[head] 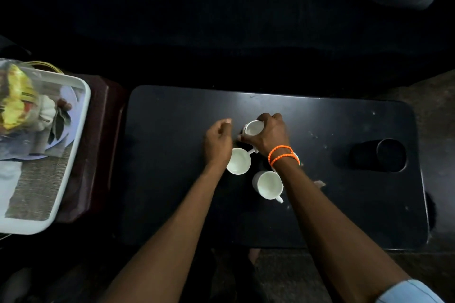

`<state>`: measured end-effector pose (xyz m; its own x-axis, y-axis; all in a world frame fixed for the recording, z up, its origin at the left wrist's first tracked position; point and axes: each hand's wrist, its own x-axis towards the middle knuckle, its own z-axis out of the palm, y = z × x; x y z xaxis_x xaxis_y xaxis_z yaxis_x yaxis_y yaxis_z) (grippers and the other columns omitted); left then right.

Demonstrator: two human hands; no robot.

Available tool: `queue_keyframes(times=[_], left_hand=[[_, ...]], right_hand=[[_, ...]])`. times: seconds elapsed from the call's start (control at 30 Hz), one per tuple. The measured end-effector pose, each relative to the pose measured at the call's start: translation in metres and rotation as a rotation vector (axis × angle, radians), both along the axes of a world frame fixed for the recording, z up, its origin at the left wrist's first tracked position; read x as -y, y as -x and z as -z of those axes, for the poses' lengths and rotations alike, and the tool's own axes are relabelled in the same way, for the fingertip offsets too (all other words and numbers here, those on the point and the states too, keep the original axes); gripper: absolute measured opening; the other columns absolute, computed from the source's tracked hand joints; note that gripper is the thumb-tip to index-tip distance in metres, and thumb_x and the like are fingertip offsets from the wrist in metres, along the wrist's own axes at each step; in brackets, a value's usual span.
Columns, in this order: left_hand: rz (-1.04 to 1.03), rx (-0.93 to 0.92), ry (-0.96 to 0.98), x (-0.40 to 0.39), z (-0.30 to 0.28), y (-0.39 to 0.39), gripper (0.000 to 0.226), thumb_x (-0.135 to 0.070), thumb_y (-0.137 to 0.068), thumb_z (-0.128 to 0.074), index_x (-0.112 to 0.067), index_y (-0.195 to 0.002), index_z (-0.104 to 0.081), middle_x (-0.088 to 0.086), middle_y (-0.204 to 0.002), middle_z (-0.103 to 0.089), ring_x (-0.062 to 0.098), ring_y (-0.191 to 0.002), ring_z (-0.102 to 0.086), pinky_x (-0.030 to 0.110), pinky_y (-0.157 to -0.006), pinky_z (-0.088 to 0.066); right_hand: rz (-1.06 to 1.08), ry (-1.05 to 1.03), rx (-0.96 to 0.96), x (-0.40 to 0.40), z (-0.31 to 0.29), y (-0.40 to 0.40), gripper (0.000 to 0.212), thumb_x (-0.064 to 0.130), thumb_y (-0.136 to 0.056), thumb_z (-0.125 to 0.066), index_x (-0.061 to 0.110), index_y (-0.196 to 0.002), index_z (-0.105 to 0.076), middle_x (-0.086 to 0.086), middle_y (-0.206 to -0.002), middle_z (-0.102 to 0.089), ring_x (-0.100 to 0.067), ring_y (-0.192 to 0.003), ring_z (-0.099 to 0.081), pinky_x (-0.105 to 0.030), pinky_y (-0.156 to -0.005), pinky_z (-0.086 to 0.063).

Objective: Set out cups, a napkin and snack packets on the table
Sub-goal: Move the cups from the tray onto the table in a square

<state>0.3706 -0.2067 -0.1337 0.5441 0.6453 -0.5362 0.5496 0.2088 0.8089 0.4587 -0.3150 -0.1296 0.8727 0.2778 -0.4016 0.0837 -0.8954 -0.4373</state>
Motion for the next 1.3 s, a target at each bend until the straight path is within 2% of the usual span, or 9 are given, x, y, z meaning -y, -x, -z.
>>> queue_keyframes(times=[0.07,0.17,0.33,0.47,0.67,0.87,0.93,1.03,1.3], left_hand=[[-0.184,0.025,-0.048,0.006,-0.003,0.017,0.024,-0.025,-0.102,-0.058,-0.012,-0.116,-0.073,-0.003,-0.106,-0.07,0.009,-0.094,-0.064,0.0,-0.072,-0.043],[-0.35,-0.025,-0.14,0.022,-0.006,0.048,0.024,-0.019,-0.102,-0.058,-0.006,-0.118,-0.07,0.007,-0.118,-0.069,0.013,-0.101,-0.063,-0.002,-0.076,-0.04],[-0.482,-0.221,0.054,0.062,0.006,0.094,0.029,-0.024,-0.103,-0.058,0.002,-0.112,-0.066,0.022,-0.117,-0.069,0.037,-0.111,-0.064,0.044,-0.1,-0.05],[-0.285,-0.255,0.372,0.098,0.004,0.103,0.019,-0.028,-0.103,-0.057,-0.014,-0.102,-0.069,0.016,-0.11,-0.073,0.038,-0.111,-0.067,0.053,-0.102,-0.053],[0.037,-0.198,0.298,0.1,-0.003,0.09,0.022,-0.026,-0.097,-0.062,-0.025,-0.116,-0.074,-0.002,-0.117,-0.076,0.019,-0.112,-0.069,0.048,-0.104,-0.054],[0.201,-0.201,0.325,0.086,-0.01,0.085,0.039,-0.022,-0.078,-0.06,-0.032,-0.111,-0.078,-0.013,-0.112,-0.078,0.011,-0.11,-0.07,0.043,-0.105,-0.054],[0.203,-0.2,0.33,0.083,-0.012,0.089,0.049,-0.025,-0.07,-0.059,-0.031,-0.115,-0.078,-0.014,-0.113,-0.078,0.009,-0.111,-0.07,0.042,-0.106,-0.054],[0.202,-0.187,0.342,0.077,-0.012,0.098,0.056,-0.021,-0.071,-0.059,-0.029,-0.125,-0.074,-0.015,-0.12,-0.077,0.008,-0.116,-0.069,0.038,-0.106,-0.054],[0.195,-0.18,0.396,0.069,-0.016,0.133,0.074,-0.018,-0.06,-0.052,-0.022,-0.131,-0.071,0.001,-0.11,-0.08,0.001,-0.087,-0.063,0.017,-0.079,-0.049]], right_hand=[[0.036,-0.053,-0.005,0.007,-0.004,0.001,0.074,0.059,-0.064,-0.086,0.013,-0.118,-0.065,-0.01,-0.115,-0.056,-0.026,-0.099,-0.058,-0.034,-0.081,-0.053],[0.199,-0.163,0.075,0.028,-0.017,0.006,0.052,0.049,-0.078,-0.079,0.01,-0.112,-0.069,-0.011,-0.109,-0.064,-0.024,-0.094,-0.064,-0.032,-0.081,-0.052],[0.484,-0.23,0.232,0.068,-0.028,0.061,0.016,0.021,-0.085,-0.072,0.01,-0.077,-0.066,-0.005,-0.076,-0.063,-0.028,-0.074,-0.062,-0.026,-0.067,-0.038],[0.612,-0.211,0.15,0.095,-0.021,0.112,0.017,0.023,-0.086,-0.07,0.012,-0.075,-0.066,-0.006,-0.075,-0.07,-0.026,-0.074,-0.066,-0.034,-0.073,-0.052],[0.665,-0.327,0.047,0.094,-0.012,0.134,0.011,0.028,-0.092,-0.069,0.017,-0.088,-0.071,0.004,-0.078,-0.073,-0.013,-0.076,-0.068,-0.003,-0.066,-0.041],[0.772,-0.406,-0.063,0.092,-0.016,0.133,0.015,0.021,-0.089,-0.067,0.031,-0.082,-0.074,0.021,-0.072,-0.071,0.003,-0.073,-0.065,0.005,-0.061,-0.039],[0.798,-0.446,-0.154,0.096,-0.014,0.136,0.021,0.015,-0.086,-0.062,0.025,-0.085,-0.08,0.019,-0.077,-0.076,-0.003,-0.081,-0.072,-0.004,-0.072,-0.051],[0.794,-0.503,-0.313,0.1,-0.013,0.146,0.03,0.007,-0.081,-0.06,0.022,-0.094,-0.082,0.007,-0.09,-0.081,-0.017,-0.095,-0.075,-0.04,-0.089,-0.061],[0.827,-0.464,-0.32,0.093,-0.016,0.192,0.034,0.001,-0.073,-0.074,0.028,-0.092,-0.081,0.015,-0.087,-0.08,-0.002,-0.084,-0.075,-0.039,-0.087,-0.062]])
